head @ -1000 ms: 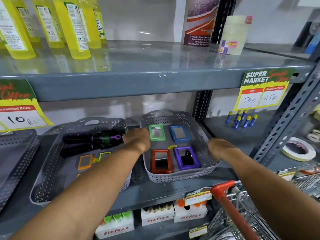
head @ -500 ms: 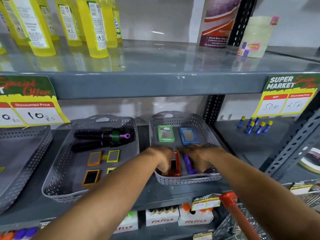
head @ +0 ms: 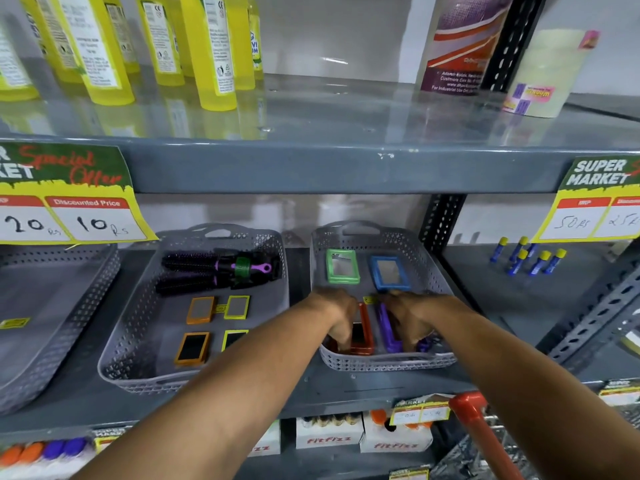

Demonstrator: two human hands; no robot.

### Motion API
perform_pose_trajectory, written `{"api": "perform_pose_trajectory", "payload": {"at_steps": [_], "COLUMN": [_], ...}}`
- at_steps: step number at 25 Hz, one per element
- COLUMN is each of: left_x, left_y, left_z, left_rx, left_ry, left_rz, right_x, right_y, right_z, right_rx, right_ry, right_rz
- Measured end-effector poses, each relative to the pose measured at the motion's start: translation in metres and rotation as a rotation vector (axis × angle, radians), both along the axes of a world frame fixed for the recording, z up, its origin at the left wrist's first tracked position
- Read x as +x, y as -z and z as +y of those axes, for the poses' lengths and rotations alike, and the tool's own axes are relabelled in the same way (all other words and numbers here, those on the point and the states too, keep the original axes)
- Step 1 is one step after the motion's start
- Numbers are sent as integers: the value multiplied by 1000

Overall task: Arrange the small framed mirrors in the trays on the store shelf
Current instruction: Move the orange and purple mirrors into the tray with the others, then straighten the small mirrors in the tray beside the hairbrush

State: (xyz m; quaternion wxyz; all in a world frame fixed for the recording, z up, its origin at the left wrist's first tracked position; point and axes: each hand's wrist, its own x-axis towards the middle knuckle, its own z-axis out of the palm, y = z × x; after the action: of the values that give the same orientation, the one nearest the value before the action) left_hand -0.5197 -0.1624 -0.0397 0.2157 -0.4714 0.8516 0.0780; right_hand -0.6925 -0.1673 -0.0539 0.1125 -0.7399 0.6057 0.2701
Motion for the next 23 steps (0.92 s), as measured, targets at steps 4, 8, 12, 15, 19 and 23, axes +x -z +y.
{"api": "perform_pose_trajectory", "payload": {"at_steps": [4,8,12,15,19,23], "left_x": [1,2,18,39,77,115], "left_y": [-3,-10,-14,-11,-7,-7], "left_z": [3,7,6,7,15,26], "left_rx": [7,1,-127,-287,-407,-515], "left_ry": [10,1,-31,-79,-203,-340], "left_rz": [-15,36,191,251,307,383], "right_x": [-13,-11,-23,-40,-56,-57], "right_y": [16,7,-11,-19,-17,-13], "right_z": [-17,-5,3,4,16,35], "right_rx": [-1,-23,-134,-236,-429,-454], "right_ry": [28,103,108,134,219,289], "right_rz": [-32,-187,-208,-257,-177,-178]}}
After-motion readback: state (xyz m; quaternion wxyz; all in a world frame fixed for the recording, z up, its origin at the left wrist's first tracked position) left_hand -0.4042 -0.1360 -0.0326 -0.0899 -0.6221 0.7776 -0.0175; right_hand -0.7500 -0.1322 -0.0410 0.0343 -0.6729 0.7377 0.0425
